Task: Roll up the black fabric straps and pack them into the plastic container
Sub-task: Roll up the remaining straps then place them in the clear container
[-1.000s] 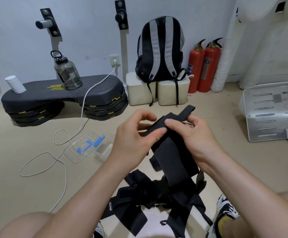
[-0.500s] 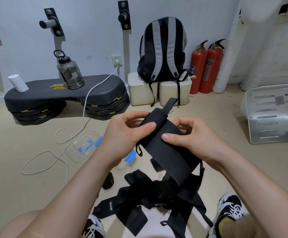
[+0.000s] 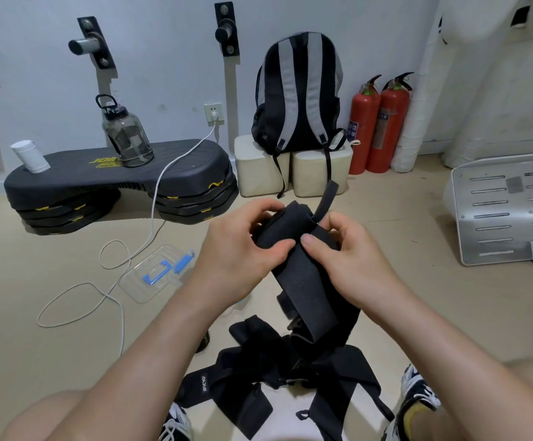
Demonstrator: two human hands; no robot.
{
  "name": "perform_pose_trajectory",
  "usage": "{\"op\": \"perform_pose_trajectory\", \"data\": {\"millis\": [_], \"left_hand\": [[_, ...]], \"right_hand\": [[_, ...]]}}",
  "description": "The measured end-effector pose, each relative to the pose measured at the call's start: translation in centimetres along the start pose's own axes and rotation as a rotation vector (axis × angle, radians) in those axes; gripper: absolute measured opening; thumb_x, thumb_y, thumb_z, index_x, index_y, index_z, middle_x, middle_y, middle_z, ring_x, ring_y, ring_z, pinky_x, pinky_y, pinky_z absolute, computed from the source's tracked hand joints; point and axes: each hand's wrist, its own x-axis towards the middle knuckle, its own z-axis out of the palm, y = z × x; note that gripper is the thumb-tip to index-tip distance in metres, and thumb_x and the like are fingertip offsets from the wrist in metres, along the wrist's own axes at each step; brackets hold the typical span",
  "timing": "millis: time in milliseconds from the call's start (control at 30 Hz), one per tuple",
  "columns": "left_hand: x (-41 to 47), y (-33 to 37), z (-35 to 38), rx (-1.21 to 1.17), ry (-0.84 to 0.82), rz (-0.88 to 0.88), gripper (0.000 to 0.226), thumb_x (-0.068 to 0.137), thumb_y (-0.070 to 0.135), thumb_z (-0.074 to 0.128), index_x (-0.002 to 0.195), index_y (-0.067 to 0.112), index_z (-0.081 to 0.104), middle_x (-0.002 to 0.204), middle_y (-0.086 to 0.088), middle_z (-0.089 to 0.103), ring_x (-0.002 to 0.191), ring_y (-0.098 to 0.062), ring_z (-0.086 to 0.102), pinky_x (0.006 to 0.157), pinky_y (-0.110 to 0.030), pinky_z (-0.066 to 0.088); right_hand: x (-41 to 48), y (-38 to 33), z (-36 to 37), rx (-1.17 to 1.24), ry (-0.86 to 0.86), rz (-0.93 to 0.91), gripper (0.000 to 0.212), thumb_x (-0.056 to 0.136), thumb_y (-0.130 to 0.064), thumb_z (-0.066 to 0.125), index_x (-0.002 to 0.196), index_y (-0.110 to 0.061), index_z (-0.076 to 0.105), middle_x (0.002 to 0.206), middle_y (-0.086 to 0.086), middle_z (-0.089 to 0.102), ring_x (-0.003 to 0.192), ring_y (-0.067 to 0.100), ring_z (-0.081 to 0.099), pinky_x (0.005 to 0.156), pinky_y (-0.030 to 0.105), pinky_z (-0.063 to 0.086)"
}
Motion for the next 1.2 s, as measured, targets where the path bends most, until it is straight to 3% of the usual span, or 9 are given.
{"op": "perform_pose_trajectory", "data": {"millis": [167,300,434,534,634,767,901,1034,1201], "left_hand": [[0.0,-1.5,1.0,0.112,0.059,0.101,0.044,0.07,0.011,0.079,0.108,0.022,0.059,0.096,0.01,0.061,0.085,-0.005,0.055,0.078,-0.017,0.045],[-0.6,-1.3,2.0,0.158,0.166,0.178,0.035,0.067,0.007,0.071,0.099,0.014,0.06,0.095,0.011,0.049,0.083,-0.002,0.046,0.075,-0.009,0.037],[-0.9,-0.9,2.4,0.039,0.142,0.133,0.042,0.068,0.007,0.079,0.097,0.027,0.057,0.094,0.014,0.05,0.087,0.003,0.048,0.075,-0.006,0.034],[-1.1,-0.3,2.3,0.006,0.085,0.154,0.033,0.07,0.016,0.081,0.097,0.022,0.063,0.093,0.01,0.055,0.086,0.002,0.051,0.077,-0.008,0.036],[-1.3,0.2,1.8,-0.071,0.024,0.156,0.024,0.077,0.019,0.075,0.1,0.021,0.068,0.097,0.005,0.062,0.093,-0.003,0.058,0.083,-0.013,0.043],[-0.8,0.4,0.2,-0.379,-0.077,-0.163,0.026,0.079,0.006,0.079,0.093,0.027,0.072,0.088,0.009,0.068,0.089,-0.006,0.066,0.082,-0.028,0.054],[-0.4,0.1,-0.5,-0.357,-0.193,-0.272,0.03,0.078,0.01,0.08,0.099,0.026,0.067,0.093,0.01,0.071,0.091,-0.005,0.066,0.08,-0.024,0.054],[-0.2,0.2,-1.9,-0.582,-0.398,-0.375,0.036,0.076,0.007,0.076,0.105,0.011,0.055,0.082,-0.002,0.072,0.073,-0.016,0.067,0.068,-0.027,0.055],[-0.1,0.3,-1.4,-0.371,-0.232,-0.286,0.041,0.071,-0.004,0.082,0.093,0.019,0.056,0.077,0.001,0.068,0.065,-0.011,0.06,0.057,-0.029,0.051]], "right_hand": [[-0.4,0.1,0.5,0.054,0.007,0.019,0.017,0.09,-0.018,0.069,0.08,-0.015,0.056,0.072,0.013,0.068,0.065,0.023,0.059,0.065,0.048,0.052],[-0.9,-0.2,1.2,0.265,0.021,0.121,0.029,0.084,-0.026,0.078,0.076,-0.009,0.055,0.051,-0.009,0.055,0.05,0.003,0.05,0.05,0.019,0.041],[-1.4,-0.6,1.2,0.404,0.041,0.168,0.037,0.074,-0.036,0.08,0.079,-0.006,0.059,0.065,0.005,0.064,0.059,0.014,0.059,0.052,0.023,0.046],[-1.5,-0.8,1.1,0.433,0.064,0.203,0.054,0.063,-0.049,0.079,0.082,-0.003,0.06,0.07,0.012,0.062,0.063,0.02,0.06,0.055,0.028,0.047],[-1.2,-0.7,0.7,0.428,0.1,0.215,0.04,0.075,-0.04,0.08,0.077,-0.007,0.058,0.068,0.011,0.058,0.062,0.02,0.056,0.054,0.029,0.045],[-0.9,-0.5,0.3,0.351,0.064,0.128,0.03,0.082,-0.027,0.078,0.068,-0.012,0.056,0.055,-0.007,0.062,0.053,0.005,0.059,0.05,0.02,0.045],[-0.7,-0.1,0.3,0.239,0.034,0.059,0.03,0.074,-0.035,0.083,0.064,-0.016,0.061,0.063,-0.001,0.065,0.064,0.011,0.061,0.063,0.033,0.049],[-0.9,0.3,0.5,0.223,-0.04,0.019,0.024,0.082,-0.023,0.08,0.067,-0.018,0.062,0.064,-0.002,0.064,0.062,0.008,0.058,0.06,0.025,0.047],[-0.5,0.0,0.3,0.2,-0.119,0.043,0.022,0.083,-0.032,0.078,0.093,-0.014,0.073,0.086,0.005,0.073,0.084,0.013,0.068,0.082,0.037,0.053]]}}
